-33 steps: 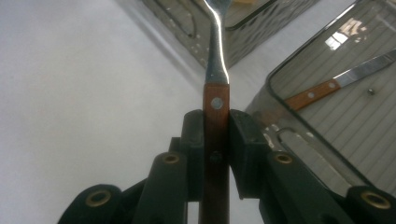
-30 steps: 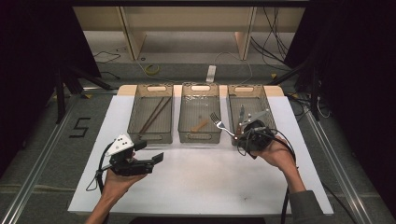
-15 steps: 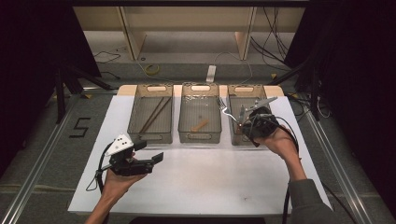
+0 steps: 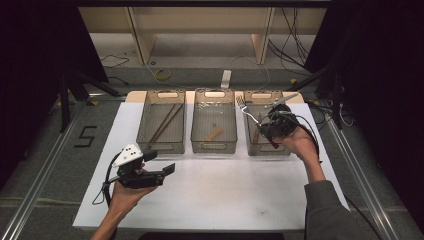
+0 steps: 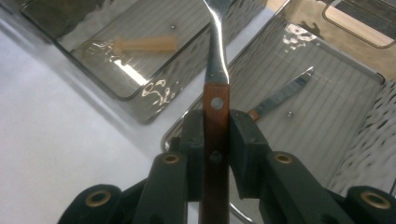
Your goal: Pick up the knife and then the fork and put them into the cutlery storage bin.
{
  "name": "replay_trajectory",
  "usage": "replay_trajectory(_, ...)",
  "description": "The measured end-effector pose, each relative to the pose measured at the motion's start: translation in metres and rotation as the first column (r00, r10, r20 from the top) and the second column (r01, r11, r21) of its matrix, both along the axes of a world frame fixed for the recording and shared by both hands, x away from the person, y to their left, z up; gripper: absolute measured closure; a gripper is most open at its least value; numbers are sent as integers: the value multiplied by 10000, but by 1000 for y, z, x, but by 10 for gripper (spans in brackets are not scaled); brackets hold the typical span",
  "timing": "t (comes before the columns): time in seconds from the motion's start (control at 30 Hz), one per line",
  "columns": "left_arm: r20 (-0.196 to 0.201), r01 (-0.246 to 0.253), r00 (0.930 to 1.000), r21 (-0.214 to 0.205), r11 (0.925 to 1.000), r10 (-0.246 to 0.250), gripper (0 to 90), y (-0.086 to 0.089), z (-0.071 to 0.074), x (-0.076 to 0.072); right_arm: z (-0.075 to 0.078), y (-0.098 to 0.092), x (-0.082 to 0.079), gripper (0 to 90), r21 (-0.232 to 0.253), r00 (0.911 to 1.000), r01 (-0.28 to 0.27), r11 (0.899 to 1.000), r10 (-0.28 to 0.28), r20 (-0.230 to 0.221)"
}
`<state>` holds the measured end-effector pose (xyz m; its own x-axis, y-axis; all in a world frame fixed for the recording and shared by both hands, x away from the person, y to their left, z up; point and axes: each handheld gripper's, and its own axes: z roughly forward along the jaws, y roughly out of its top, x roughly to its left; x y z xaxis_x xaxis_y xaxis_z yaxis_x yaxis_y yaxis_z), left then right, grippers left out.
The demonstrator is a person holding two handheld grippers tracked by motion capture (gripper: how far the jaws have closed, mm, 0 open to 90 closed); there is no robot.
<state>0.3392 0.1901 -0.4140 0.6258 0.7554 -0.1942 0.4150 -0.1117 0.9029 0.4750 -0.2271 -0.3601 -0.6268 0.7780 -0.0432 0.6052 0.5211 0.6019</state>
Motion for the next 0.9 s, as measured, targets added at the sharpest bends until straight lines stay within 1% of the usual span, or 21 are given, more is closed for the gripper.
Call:
replay_trajectory(0.1,23,2,10000,-1,10000,-2,158,0,0,0,0,0,6,772,-22,9998,214,9998,-215,-43)
replay_trajectory(0.13,26,-3,10000,-4,10000,3,158,0,0,0,0,-1,8,772,-28,9997,240,9997,-240,17)
replay_trajectory(0.27,34,-8,10000,-10,10000,8,157,0,0,0,2,-3,15,772,55,9990,452,9990,-452,-1)
replay_trajectory(0.5,40,-2,10000,-12,10000,2,157,0,0,0,3,-6,28,772,103,9960,897,9959,-897,-32)
replay_trajectory(0.7,45,-4,10000,-8,10000,4,157,0,0,0,-2,-10,37,772,25,9917,1266,9920,-1265,-211)
replay_trajectory(0.9,41,-5,10000,-6,10000,5,157,0,0,0,-9,-14,45,772,9,9853,1679,9858,-1678,-329)
